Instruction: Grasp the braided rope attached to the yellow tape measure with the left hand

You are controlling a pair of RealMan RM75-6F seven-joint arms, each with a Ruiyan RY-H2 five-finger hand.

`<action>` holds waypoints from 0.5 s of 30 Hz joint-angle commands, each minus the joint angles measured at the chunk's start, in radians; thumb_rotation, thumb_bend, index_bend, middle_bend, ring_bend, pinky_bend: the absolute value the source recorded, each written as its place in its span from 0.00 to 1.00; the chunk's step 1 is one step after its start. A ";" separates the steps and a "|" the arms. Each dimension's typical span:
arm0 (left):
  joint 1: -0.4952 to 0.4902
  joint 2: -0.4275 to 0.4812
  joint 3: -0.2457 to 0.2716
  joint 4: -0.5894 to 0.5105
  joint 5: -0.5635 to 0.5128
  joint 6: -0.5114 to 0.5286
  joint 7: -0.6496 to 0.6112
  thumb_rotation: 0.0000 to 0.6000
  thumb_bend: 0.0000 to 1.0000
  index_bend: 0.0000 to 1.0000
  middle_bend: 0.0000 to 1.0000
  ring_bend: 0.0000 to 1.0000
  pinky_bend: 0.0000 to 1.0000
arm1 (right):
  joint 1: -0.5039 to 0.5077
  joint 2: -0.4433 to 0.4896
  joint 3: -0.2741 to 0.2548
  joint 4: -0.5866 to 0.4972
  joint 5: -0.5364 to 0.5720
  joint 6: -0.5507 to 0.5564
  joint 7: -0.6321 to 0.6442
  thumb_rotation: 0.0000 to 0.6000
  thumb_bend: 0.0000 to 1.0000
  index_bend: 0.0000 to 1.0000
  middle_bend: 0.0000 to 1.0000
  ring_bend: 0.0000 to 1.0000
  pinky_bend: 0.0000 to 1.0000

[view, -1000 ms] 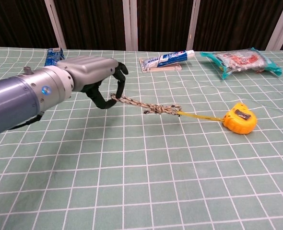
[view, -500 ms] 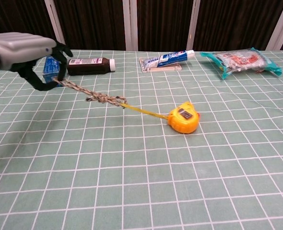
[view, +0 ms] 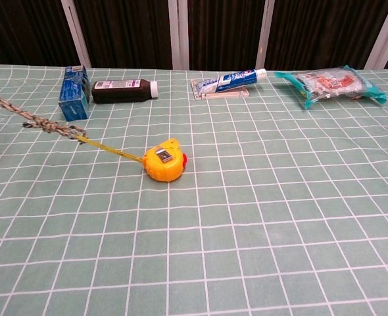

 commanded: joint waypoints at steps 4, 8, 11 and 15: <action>0.047 0.028 0.032 0.042 0.050 -0.005 -0.067 1.00 0.52 0.50 0.09 0.00 0.00 | 0.000 0.000 -0.001 -0.001 0.000 0.000 -0.004 1.00 0.25 0.00 0.00 0.00 0.00; 0.072 0.030 0.046 0.046 0.081 -0.001 -0.100 1.00 0.33 0.39 0.05 0.00 0.00 | 0.000 0.000 -0.002 0.000 0.000 -0.002 -0.008 1.00 0.25 0.00 0.00 0.00 0.00; 0.091 0.031 0.060 0.038 0.106 0.000 -0.119 1.00 0.20 0.34 0.04 0.00 0.00 | 0.000 0.002 -0.003 -0.001 0.001 -0.005 -0.008 1.00 0.25 0.00 0.00 0.00 0.00; 0.119 0.032 0.070 0.023 0.143 0.021 -0.152 1.00 0.17 0.29 0.03 0.00 0.00 | 0.000 0.003 -0.004 -0.002 0.000 -0.006 -0.009 1.00 0.25 0.00 0.00 0.00 0.00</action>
